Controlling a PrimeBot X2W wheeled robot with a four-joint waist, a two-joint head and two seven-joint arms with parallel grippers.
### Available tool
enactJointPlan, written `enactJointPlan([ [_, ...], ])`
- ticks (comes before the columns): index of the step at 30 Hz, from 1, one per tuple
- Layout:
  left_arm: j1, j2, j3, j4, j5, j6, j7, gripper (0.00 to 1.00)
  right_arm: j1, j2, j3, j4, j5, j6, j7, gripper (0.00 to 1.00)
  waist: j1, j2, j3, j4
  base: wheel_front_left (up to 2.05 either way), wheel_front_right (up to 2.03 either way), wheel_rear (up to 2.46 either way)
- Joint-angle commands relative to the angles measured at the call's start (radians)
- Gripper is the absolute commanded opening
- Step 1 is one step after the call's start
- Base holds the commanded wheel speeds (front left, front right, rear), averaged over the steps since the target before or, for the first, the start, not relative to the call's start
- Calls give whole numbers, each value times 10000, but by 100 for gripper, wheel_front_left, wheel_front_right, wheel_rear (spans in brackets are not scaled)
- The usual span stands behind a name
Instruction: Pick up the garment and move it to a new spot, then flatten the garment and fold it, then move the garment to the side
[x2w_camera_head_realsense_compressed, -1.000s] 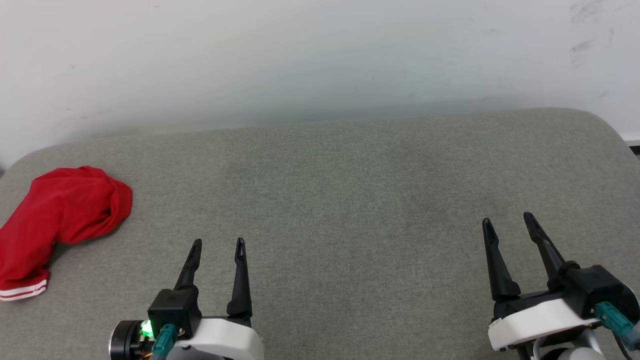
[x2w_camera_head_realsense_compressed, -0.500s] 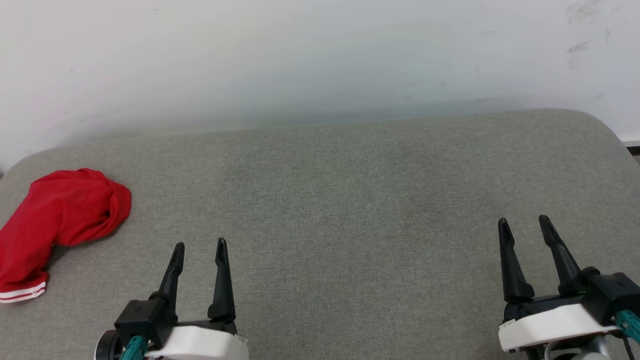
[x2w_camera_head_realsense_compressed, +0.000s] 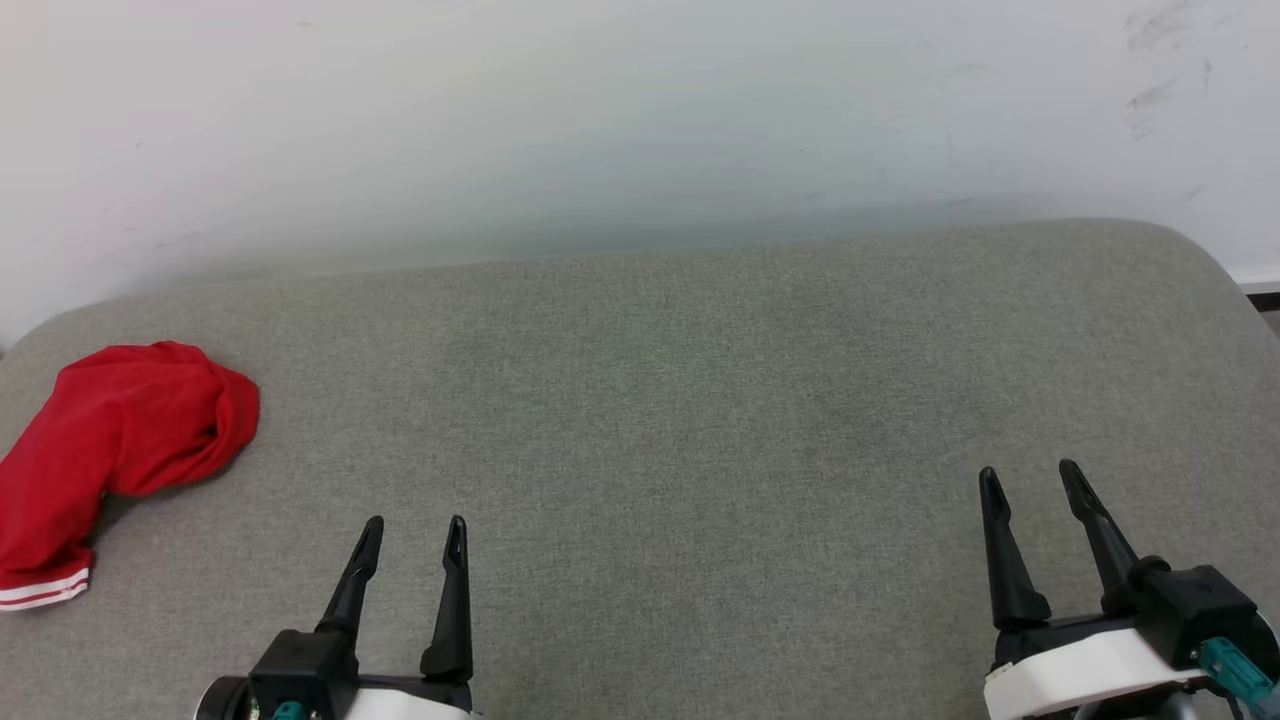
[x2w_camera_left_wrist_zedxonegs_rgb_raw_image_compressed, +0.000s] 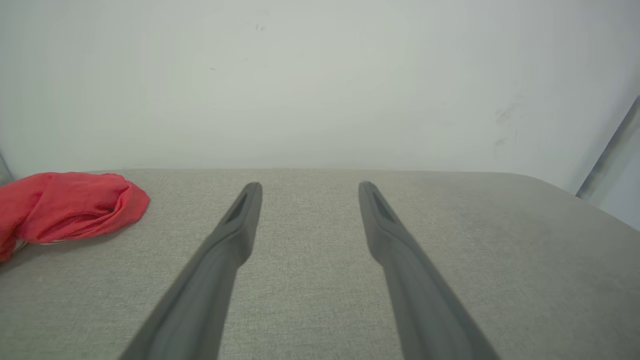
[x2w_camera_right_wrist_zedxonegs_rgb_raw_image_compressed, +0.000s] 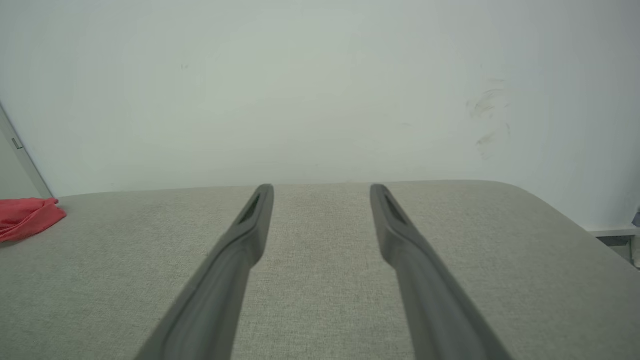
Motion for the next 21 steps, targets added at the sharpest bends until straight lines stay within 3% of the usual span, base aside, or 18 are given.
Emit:
enactJointPlan([
  [1, 72, 11, 30, -19, 172, -46, -69, 100, 70, 21, 18, -9, -199, -3, -63, 100, 0, 0, -4, 3, 0, 0, 0],
  [9, 122, -75, 242, 29, 678, -322, -216, 100, 111, 22, 73, 75, -501, -3, -200, 100, 0, 0, -15, -11, 0, 0, 0],
  [21, 23, -81, 282, 42, 450, -338, -208, 100, 77, 24, 151, 79, -184, -3, -203, 100, 0, 0, 0, 16, 0, 0, 0],
])
